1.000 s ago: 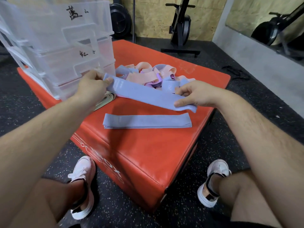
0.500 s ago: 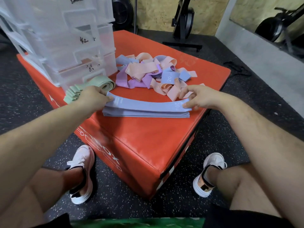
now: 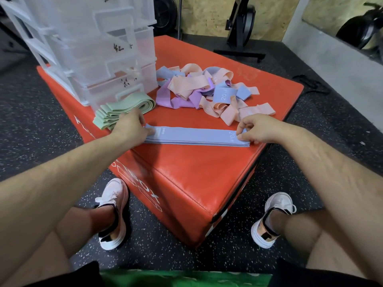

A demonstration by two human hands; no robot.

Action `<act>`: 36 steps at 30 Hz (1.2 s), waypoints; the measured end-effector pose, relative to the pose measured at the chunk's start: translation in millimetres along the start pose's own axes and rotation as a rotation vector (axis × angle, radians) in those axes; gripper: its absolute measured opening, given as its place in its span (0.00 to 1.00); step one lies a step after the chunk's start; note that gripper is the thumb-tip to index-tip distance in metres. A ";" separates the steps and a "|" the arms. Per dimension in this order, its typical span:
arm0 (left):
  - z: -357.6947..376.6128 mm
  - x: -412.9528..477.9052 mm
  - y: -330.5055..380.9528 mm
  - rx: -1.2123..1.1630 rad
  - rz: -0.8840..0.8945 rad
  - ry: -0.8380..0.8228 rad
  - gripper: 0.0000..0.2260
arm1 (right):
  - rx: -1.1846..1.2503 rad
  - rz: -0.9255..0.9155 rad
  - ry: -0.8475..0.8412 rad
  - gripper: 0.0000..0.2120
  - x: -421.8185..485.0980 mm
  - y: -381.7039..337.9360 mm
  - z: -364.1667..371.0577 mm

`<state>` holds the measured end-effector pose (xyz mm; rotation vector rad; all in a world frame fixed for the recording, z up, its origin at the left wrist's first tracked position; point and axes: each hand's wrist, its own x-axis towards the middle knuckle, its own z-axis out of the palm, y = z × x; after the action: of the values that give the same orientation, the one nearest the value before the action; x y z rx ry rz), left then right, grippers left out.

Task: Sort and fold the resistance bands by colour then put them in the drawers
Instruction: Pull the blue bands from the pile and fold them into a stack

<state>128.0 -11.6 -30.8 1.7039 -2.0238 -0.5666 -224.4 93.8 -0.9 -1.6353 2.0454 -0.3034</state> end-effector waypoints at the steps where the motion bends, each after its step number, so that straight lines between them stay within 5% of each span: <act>1: -0.6 0.6 -1.2 0.013 0.038 -0.010 0.13 | -0.027 -0.011 0.020 0.04 -0.7 0.0 0.5; 10: -0.7 7.2 10.9 0.301 0.275 -0.045 0.03 | -0.137 -0.056 0.077 0.02 -5.8 -13.1 -6.8; 16: 20.9 20.7 75.0 0.268 0.472 -0.075 0.08 | -0.065 -0.115 0.263 0.06 20.5 -44.3 -6.7; 19: 36.1 27.1 110.3 0.240 0.527 -0.086 0.13 | -0.217 -0.093 0.315 0.12 42.5 -50.4 1.8; 22: 51.5 36.5 135.2 0.235 0.541 -0.100 0.17 | -0.371 0.011 0.306 0.14 63.9 -50.3 10.3; 28: 70.8 44.9 159.6 0.292 0.569 -0.103 0.17 | -0.266 0.116 0.238 0.13 87.6 -48.7 -3.8; 36: 50.6 48.0 147.7 0.285 0.489 -0.114 0.18 | -0.019 -0.026 0.362 0.12 85.4 -50.7 -16.3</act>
<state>-27.5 -33.7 14.1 1.2561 -2.5848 -0.2202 -203.0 -3.0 16.0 -1.7191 2.2932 -0.6311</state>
